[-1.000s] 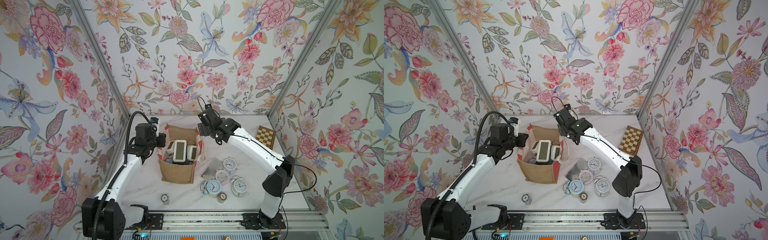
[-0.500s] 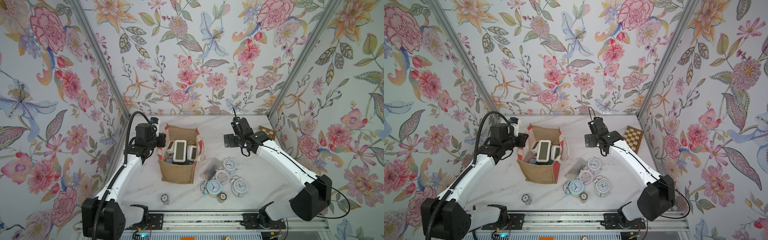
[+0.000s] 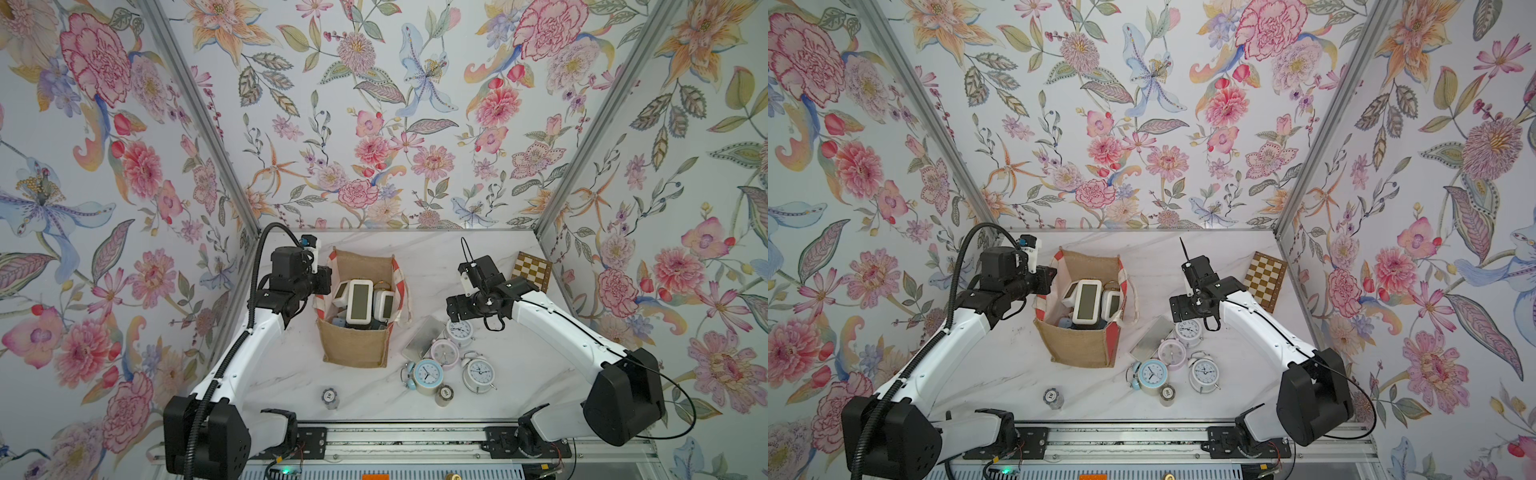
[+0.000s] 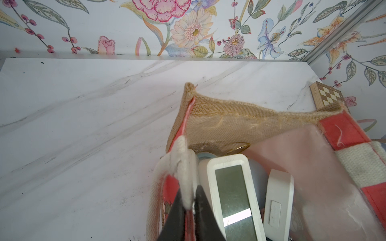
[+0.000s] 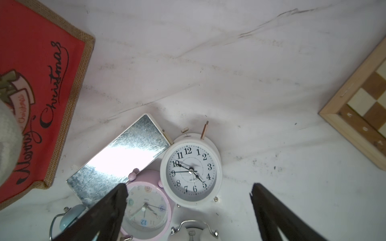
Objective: Put the alarm clock into the canvas bag
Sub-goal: Pick up the alarm from the center of the board.
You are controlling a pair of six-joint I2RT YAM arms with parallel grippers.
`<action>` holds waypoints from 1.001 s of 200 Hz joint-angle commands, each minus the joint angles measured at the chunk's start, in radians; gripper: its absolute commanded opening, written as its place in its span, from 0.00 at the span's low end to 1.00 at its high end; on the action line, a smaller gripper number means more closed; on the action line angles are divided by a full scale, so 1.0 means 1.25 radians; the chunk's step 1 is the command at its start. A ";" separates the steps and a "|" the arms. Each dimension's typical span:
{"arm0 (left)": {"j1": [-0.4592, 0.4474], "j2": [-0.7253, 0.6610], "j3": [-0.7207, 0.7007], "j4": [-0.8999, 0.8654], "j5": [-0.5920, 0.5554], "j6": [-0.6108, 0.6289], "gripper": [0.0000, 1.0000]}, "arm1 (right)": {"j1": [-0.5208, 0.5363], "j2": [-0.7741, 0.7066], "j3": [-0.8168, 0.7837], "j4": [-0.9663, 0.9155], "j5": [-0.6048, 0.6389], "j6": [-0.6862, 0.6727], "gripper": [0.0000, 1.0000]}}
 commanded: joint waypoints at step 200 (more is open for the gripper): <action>-0.006 0.001 -0.004 0.010 -0.003 -0.001 0.13 | -0.003 0.161 -0.035 -0.027 0.000 -0.046 0.95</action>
